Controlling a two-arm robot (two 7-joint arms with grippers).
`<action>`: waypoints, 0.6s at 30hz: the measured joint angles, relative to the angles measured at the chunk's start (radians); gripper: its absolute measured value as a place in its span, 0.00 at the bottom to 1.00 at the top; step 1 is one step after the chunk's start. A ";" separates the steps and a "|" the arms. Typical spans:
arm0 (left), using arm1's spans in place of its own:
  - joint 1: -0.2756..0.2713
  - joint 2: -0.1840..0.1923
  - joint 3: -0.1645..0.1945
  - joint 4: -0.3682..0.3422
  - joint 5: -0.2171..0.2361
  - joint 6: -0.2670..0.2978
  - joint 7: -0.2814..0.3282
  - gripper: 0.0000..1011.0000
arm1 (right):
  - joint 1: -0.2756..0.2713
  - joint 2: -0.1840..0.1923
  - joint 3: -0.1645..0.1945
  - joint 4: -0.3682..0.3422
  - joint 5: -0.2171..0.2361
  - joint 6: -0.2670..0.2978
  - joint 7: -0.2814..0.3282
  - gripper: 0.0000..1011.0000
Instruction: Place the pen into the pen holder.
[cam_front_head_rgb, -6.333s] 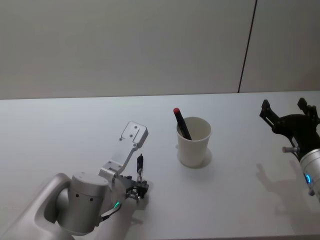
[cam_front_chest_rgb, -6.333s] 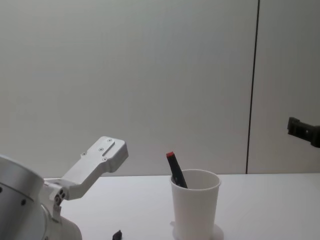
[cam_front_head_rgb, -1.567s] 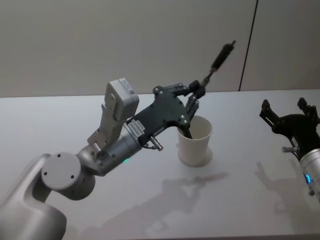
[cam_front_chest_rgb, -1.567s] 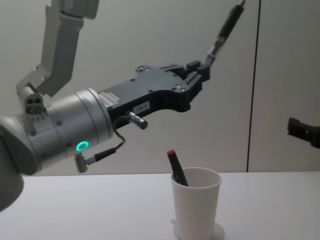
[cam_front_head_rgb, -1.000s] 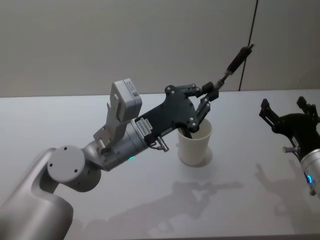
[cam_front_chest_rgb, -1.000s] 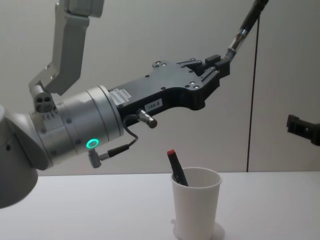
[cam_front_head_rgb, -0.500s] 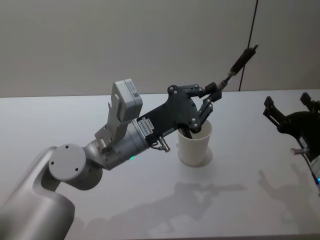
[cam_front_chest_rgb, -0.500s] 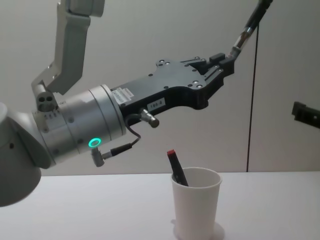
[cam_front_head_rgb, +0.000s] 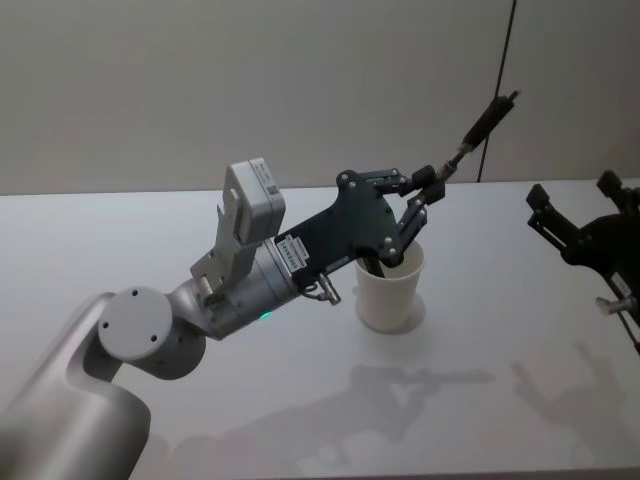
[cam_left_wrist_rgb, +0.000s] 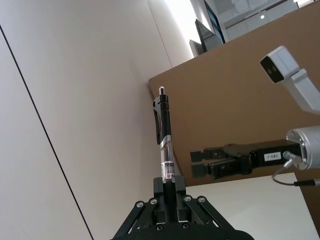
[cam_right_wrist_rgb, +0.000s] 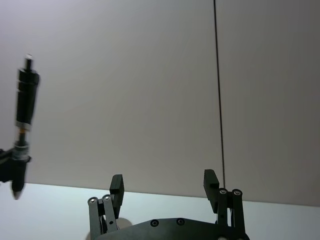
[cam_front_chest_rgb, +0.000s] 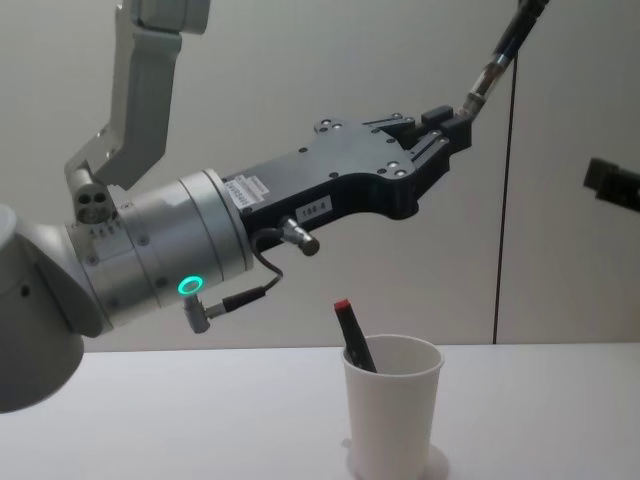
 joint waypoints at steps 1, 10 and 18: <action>0.000 0.000 0.000 0.000 0.000 0.000 0.000 0.13 | -0.002 0.003 0.001 -0.003 0.006 -0.002 0.008 0.99; -0.001 -0.001 0.000 0.001 -0.001 -0.001 -0.002 0.13 | -0.018 0.029 0.012 -0.040 0.087 -0.022 0.123 0.99; -0.001 -0.001 0.000 0.002 -0.001 -0.002 -0.003 0.13 | -0.021 0.043 0.015 -0.084 0.166 -0.024 0.207 0.99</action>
